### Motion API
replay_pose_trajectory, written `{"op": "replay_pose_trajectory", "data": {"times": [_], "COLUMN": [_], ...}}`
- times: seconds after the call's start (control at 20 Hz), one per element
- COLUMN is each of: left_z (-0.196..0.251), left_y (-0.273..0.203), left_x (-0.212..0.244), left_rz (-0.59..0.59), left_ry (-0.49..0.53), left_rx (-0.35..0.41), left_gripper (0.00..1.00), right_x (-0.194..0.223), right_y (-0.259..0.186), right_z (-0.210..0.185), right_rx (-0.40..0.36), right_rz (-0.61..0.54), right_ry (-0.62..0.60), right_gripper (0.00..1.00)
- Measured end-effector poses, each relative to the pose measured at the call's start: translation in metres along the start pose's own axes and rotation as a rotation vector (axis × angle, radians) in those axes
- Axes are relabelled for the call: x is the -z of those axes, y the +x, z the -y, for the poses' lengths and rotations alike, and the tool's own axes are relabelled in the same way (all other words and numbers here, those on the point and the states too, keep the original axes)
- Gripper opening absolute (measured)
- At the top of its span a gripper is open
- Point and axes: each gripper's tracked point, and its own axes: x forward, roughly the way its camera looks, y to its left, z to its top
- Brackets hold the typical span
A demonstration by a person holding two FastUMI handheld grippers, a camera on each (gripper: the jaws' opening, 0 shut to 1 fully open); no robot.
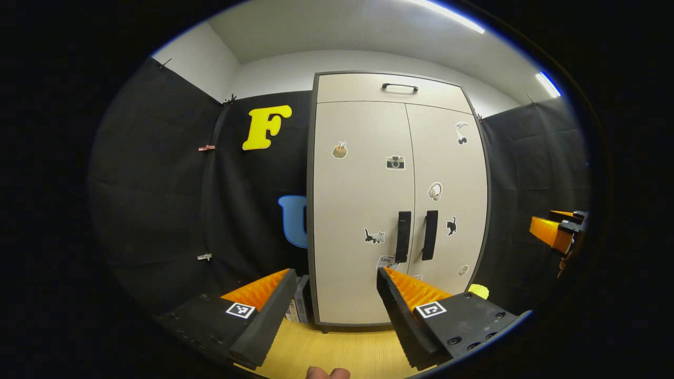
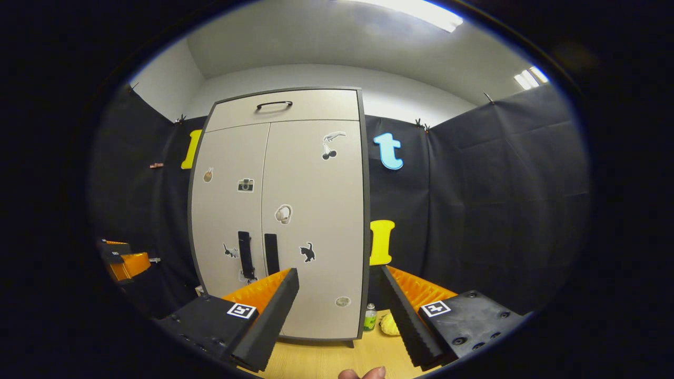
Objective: Open the right door of the double-door shoe cabinet with the right hand, and open the left door with the left hand.
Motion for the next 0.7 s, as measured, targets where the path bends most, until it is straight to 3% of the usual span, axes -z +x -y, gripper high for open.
{"op": "replay_pose_trajectory", "data": {"times": [0.15,0.3,0.55,0.7], "left_z": [-0.004,-0.008,-0.018,-0.027], "left_y": [0.001,0.004,0.015,0.018], "left_x": [0.0,0.001,0.007,0.013], "left_rz": [0.003,0.0,-0.011,-0.018], "left_ry": [-0.004,-0.005,-0.006,-0.004], "left_rx": [-0.002,0.001,0.01,0.012], "left_gripper": [0.95,0.95,0.95,0.95], "right_x": [0.003,0.004,0.019,0.036], "right_y": [0.007,0.03,0.087,0.127], "right_z": [-0.011,-0.047,-0.103,-0.126], "right_rx": [-0.024,-0.089,-0.154,-0.148], "right_rz": [-0.008,-0.016,-0.045,-0.056], "right_ry": [-0.006,0.015,0.04,0.055], "right_gripper": [0.98,0.98,0.98,0.98]}}
